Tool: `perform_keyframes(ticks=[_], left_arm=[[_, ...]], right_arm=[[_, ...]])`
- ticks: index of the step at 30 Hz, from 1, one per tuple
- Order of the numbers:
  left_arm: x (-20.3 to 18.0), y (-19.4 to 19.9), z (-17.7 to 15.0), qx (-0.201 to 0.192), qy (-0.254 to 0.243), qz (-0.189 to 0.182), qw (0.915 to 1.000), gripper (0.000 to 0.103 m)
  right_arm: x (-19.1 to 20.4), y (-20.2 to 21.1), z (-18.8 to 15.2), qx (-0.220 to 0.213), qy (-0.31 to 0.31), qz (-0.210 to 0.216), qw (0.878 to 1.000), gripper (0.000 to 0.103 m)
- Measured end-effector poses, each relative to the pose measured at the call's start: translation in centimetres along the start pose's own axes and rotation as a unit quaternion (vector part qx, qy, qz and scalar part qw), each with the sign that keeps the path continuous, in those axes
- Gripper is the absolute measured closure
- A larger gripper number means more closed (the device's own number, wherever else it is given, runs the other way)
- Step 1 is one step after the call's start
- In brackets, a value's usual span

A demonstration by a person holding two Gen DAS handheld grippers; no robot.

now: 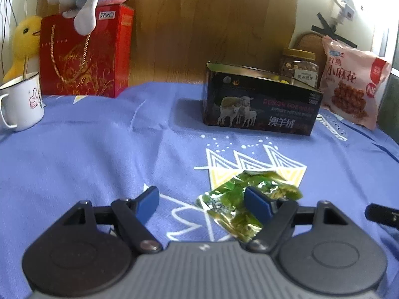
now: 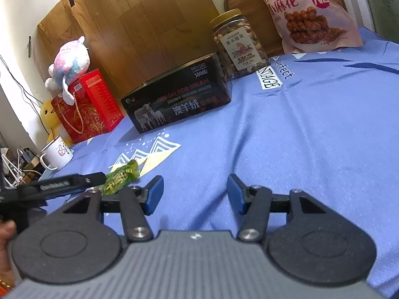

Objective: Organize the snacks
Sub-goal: 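Close the left gripper on the green candy packet and lift it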

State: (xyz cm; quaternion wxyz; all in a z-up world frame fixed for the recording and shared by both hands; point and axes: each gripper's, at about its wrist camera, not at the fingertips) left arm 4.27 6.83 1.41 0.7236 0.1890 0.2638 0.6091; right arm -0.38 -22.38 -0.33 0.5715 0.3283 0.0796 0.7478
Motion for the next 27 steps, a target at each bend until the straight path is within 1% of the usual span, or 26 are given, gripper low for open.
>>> perform_keyframes(ticks=[3, 8, 11, 14, 20, 22, 24, 25, 26, 27], left_arm=[[0.1, -0.1, 0.0, 0.001, 0.004, -0.002, 1.0000, 0.025], [0.4, 0.3, -0.1, -0.010, 0.013, -0.007, 0.9998, 0.025], [0.6, 0.3, -0.1, -0.010, 0.019, -0.010, 0.9997, 0.025], [0.7, 0.2, 0.0, -0.007, 0.023, -0.014, 0.9996, 0.025], [0.5, 0.3, -0.1, -0.009, 0.016, -0.030, 0.9994, 0.025], [0.6, 0.2, 0.0, -0.002, 0.020, -0.037, 0.9991, 0.025], [1.2, 0.4, 0.3, 0.007, 0.033, -0.049, 0.9982, 0.025], [1.5, 0.6, 0.4, 0.014, 0.044, -0.057, 0.9973, 0.025], [2.1, 0.9, 0.7, 0.023, 0.058, -0.069, 0.9957, 0.025], [2.6, 1.2, 0.8, 0.033, 0.073, -0.081, 0.9935, 0.026]], right_arm=[[-0.4, 0.6, -0.3, 0.000, -0.009, 0.005, 1.000, 0.043], [-0.6, 1.5, -1.1, -0.012, -0.021, 0.008, 1.000, 0.042], [-0.3, 1.6, -1.3, -0.014, -0.013, 0.009, 1.000, 0.037], [-0.5, 1.6, -1.4, -0.019, -0.014, 0.018, 1.000, 0.032], [-1.4, 2.1, -2.1, -0.041, -0.034, 0.038, 0.998, 0.032], [-1.5, 2.2, -2.1, -0.044, -0.038, 0.042, 0.997, 0.032], [-1.1, 2.1, -2.0, -0.040, -0.023, 0.035, 0.998, 0.029], [-0.6, 1.9, -1.6, -0.029, -0.005, 0.031, 0.999, 0.029], [-0.1, 1.6, -1.0, -0.015, 0.013, 0.025, 0.999, 0.029], [0.1, 1.3, -0.5, -0.004, 0.022, 0.029, 0.999, 0.032]])
Point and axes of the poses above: each gripper's, at about its wrist camera, not at the fingertips, and y roughly against the way its jaws point, x to its left, z to its top, and after that the axes turned 3 degrees about -z, right-handed
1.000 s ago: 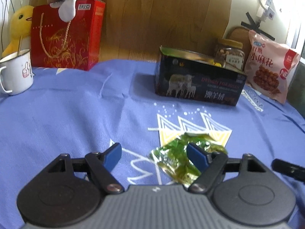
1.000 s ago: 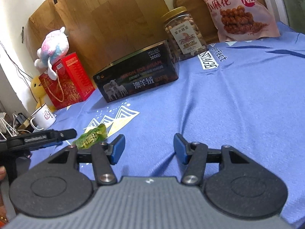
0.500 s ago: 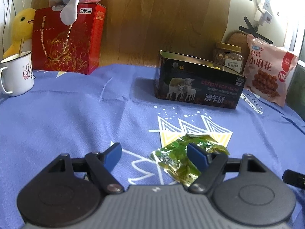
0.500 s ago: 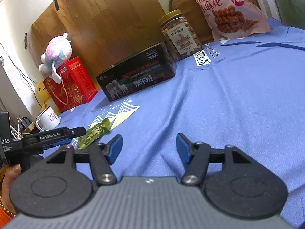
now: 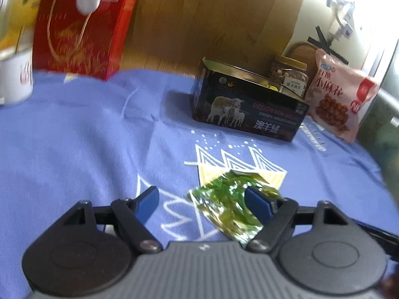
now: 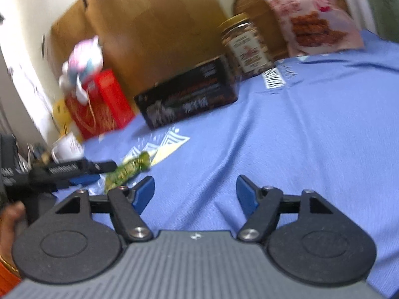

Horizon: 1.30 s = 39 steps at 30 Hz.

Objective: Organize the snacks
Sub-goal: 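Close the left gripper on the green candy packet and lift it, then carry the green packet into the black tin and open the left gripper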

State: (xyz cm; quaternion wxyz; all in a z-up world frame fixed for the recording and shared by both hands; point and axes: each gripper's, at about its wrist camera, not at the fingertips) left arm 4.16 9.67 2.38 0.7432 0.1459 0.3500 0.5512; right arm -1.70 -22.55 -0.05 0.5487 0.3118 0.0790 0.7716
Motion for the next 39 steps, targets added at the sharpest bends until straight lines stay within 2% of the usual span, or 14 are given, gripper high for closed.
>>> perform_keyframes(ticks=[2, 6, 10, 11, 13, 15, 17, 20, 23, 27, 32, 34, 37, 39], left_arm=[[0.7, 0.8, 0.1, 0.014, 0.024, -0.025, 0.9993, 0.027], [1.8, 0.9, -0.1, 0.042, 0.076, -0.072, 0.9936, 0.028], [1.3, -0.2, 0.2, 0.050, 0.084, -0.090, 0.9912, 0.035], [1.0, -0.4, 0.2, 0.049, 0.078, -0.089, 0.9917, 0.042], [0.3, -0.9, 0.2, 0.048, 0.067, -0.086, 0.9929, 0.051], [0.1, -1.0, 0.1, 0.039, 0.062, -0.078, 0.9942, 0.054], [0.0, -1.1, 0.0, 0.033, 0.063, -0.077, 0.9945, 0.063], [-0.2, -1.4, 0.2, 0.032, 0.067, -0.086, 0.9935, 0.074], [-0.8, -1.4, 0.9, 0.026, 0.063, -0.092, 0.9934, 0.075], [-1.9, -1.6, 3.5, 0.012, 0.065, -0.120, 0.9906, 0.075], [-5.1, -3.0, 9.7, -0.026, 0.009, -0.126, 0.9917, 0.075], [-6.2, -4.8, 12.4, -0.042, -0.006, -0.114, 0.9925, 0.075], [-7.1, -8.6, 15.8, -0.046, -0.023, -0.083, 0.9952, 0.071], [-7.4, -11.0, 17.4, -0.050, -0.049, -0.033, 0.9970, 0.066]], right_arm=[[0.3, -0.9, 1.2, 0.014, 0.002, 0.040, 0.999, 0.036], [1.9, -4.7, 3.2, 0.060, 0.026, 0.086, 0.994, 0.064], [3.3, -8.2, 5.0, 0.080, 0.045, 0.105, 0.990, 0.067], [3.5, -9.2, 5.3, 0.089, 0.044, 0.109, 0.989, 0.067], [3.7, -11.3, 5.4, 0.123, 0.032, 0.111, 0.986, 0.069], [4.0, -11.3, 4.6, 0.138, 0.013, 0.143, 0.980, 0.072], [4.6, -10.0, 3.3, 0.127, 0.029, 0.150, 0.980, 0.072], [4.6, -9.0, 2.3, 0.133, 0.016, 0.164, 0.977, 0.086], [4.9, -8.1, 1.8, 0.115, 0.018, 0.156, 0.981, 0.087], [4.8, -7.2, 3.4, 0.081, 0.009, 0.148, 0.986, 0.087], [4.5, -7.2, 8.0, 0.034, 0.003, 0.149, 0.988, 0.088], [4.4, -8.1, 10.5, 0.014, 0.012, 0.143, 0.989, 0.088], [4.2, -11.1, 14.2, 0.000, 0.033, 0.130, 0.991, 0.088], [3.9, -13.9, 16.1, 0.005, 0.051, 0.117, 0.992, 0.078]])
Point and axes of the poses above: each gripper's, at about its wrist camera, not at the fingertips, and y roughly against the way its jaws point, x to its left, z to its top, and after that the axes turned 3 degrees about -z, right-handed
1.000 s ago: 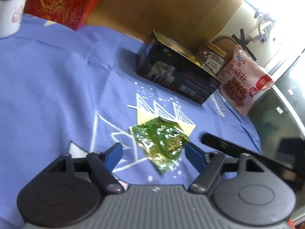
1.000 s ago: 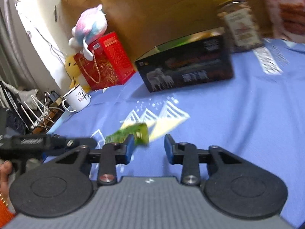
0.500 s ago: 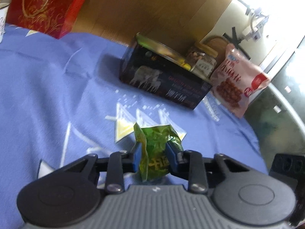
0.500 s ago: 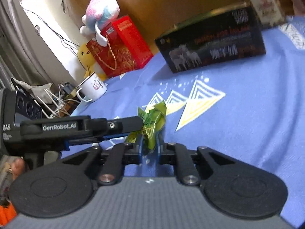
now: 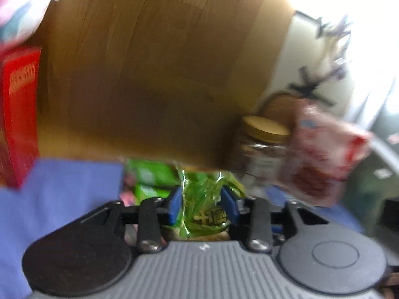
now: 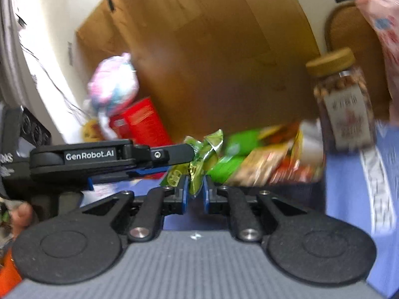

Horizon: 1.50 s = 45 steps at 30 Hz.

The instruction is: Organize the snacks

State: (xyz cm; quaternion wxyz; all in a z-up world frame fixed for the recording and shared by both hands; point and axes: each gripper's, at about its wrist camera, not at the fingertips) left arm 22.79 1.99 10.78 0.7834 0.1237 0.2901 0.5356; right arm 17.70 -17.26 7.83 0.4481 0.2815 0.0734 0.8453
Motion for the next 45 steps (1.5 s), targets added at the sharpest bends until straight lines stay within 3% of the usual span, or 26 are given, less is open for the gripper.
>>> perform_keyframes(ticks=[2, 4, 8, 11, 16, 17, 19, 21, 23, 26, 29, 33, 37, 42, 45], left_arm=[[0.2, -1.4, 0.8, 0.000, -0.013, 0.028, 0.9995, 0.066], [0.8, -1.5, 1.0, 0.000, 0.006, 0.031, 0.9995, 0.066], [0.1, 0.0, 0.0, -0.004, -0.011, 0.044, 0.9990, 0.066], [-0.9, 1.9, -2.2, -0.010, -0.018, 0.013, 0.9997, 0.066], [-4.0, 6.2, -7.4, -0.025, -0.042, -0.068, 0.9965, 0.064], [-5.0, 7.3, -8.8, -0.027, -0.047, -0.080, 0.9953, 0.059], [-7.2, 8.9, -10.9, -0.009, -0.054, -0.064, 0.9964, 0.052], [-8.9, 10.4, -12.8, 0.024, -0.045, -0.066, 0.9965, 0.052], [-10.0, 12.0, -14.5, 0.036, -0.045, -0.070, 0.9959, 0.052], [-10.6, 13.9, -16.4, 0.039, -0.037, -0.031, 0.9981, 0.051], [-10.3, 15.2, -17.4, 0.051, -0.015, -0.020, 0.9984, 0.051], [-10.2, 16.5, -17.6, 0.058, -0.008, 0.007, 0.9983, 0.051], [-10.7, 18.3, -18.0, 0.046, -0.027, 0.017, 0.9984, 0.051], [-11.7, 20.0, -19.2, 0.025, -0.055, 0.004, 0.9982, 0.041], [-12.7, 20.6, -19.7, -0.007, -0.081, 0.015, 0.9966, 0.022]], right_arm=[[-1.3, -2.3, 1.1, 0.003, 0.021, -0.027, 0.999, 0.076], [-1.9, -3.1, 1.4, 0.005, 0.039, -0.038, 0.999, 0.076], [-2.4, -0.8, 0.6, -0.003, 0.021, -0.043, 0.999, 0.076], [-2.8, 1.7, -0.9, -0.007, -0.026, -0.054, 0.998, 0.072], [-1.1, 8.7, -6.8, -0.051, -0.041, -0.100, 0.993, 0.071], [-0.5, 10.1, -8.4, -0.058, -0.039, -0.110, 0.992, 0.070], [0.9, 13.2, -12.0, -0.078, -0.046, -0.142, 0.986, 0.064], [2.0, 15.9, -15.3, -0.079, -0.094, -0.167, 0.978, 0.058], [3.0, 17.4, -17.2, -0.058, -0.142, -0.155, 0.976, 0.058], [4.8, 18.6, -18.8, -0.046, -0.133, -0.142, 0.980, 0.055], [5.9, 19.4, -20.0, -0.033, -0.125, -0.141, 0.982, 0.054], [6.8, 20.9, -20.6, -0.045, -0.119, -0.131, 0.983, 0.047], [7.2, 21.4, -20.6, -0.058, -0.122, -0.124, 0.983, 0.046], [7.8, 21.1, -20.6, -0.054, -0.111, -0.122, 0.985, 0.044], [7.8, 20.8, -21.1, -0.048, -0.111, -0.122, 0.985, 0.044]])
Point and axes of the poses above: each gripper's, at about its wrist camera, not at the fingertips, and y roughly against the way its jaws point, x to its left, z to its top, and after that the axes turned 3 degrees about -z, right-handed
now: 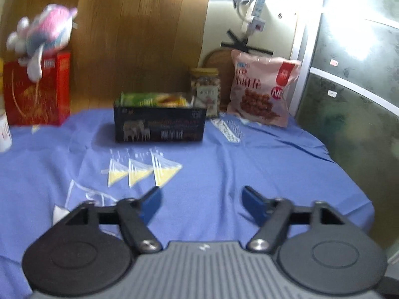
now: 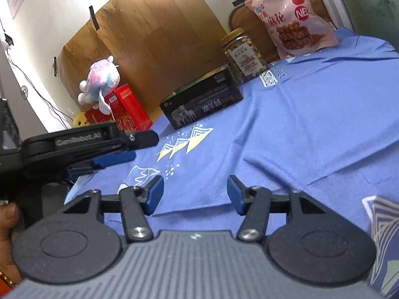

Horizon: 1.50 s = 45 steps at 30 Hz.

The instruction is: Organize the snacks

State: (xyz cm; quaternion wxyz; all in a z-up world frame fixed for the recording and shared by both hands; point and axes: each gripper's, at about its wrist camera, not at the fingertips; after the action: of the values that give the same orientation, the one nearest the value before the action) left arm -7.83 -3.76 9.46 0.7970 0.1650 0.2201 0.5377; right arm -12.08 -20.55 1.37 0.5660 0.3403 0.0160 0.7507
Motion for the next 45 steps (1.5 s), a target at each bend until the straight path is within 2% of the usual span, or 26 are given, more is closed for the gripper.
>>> perform_keyframes(ticks=[3, 7, 11, 16, 22, 32, 39, 45], left_arm=[[-1.2, -0.3, 0.4, -0.023, -0.012, 0.013, 0.9996, 0.020], [-3.5, -1.5, 1.3, -0.016, -0.039, 0.006, 0.9991, 0.021], [-5.4, -1.7, 1.5, -0.013, -0.044, -0.013, 0.9989, 0.021], [-7.8, -2.4, 1.3, 0.003, -0.073, -0.006, 0.9973, 0.022], [-10.1, -2.0, 1.2, -0.010, -0.103, 0.007, 0.9946, 0.022], [-13.9, -2.3, 1.3, 0.000, -0.111, -0.026, 0.9935, 0.022], [-13.6, -1.8, 0.7, 0.004, -0.109, -0.026, 0.9937, 0.022], [-10.6, -1.3, 0.6, -0.004, -0.097, 0.002, 0.9953, 0.021]], right_arm=[[-0.7, 0.1, -0.3, 0.006, -0.013, -0.002, 1.000, 0.044], [-1.5, 1.1, -0.4, -0.004, -0.022, -0.012, 1.000, 0.044], [-2.4, 2.0, -0.4, -0.014, -0.027, -0.019, 0.999, 0.042], [-3.7, 2.5, -0.4, -0.014, -0.037, -0.014, 0.999, 0.042], [-4.7, 2.9, -0.5, -0.017, -0.051, -0.005, 0.999, 0.041], [-6.2, 5.2, -0.4, -0.036, -0.051, -0.016, 0.998, 0.041], [-6.9, 5.6, -0.7, -0.046, -0.065, -0.019, 0.997, 0.041], [-6.3, 5.2, -0.6, -0.057, -0.063, -0.026, 0.996, 0.041]])
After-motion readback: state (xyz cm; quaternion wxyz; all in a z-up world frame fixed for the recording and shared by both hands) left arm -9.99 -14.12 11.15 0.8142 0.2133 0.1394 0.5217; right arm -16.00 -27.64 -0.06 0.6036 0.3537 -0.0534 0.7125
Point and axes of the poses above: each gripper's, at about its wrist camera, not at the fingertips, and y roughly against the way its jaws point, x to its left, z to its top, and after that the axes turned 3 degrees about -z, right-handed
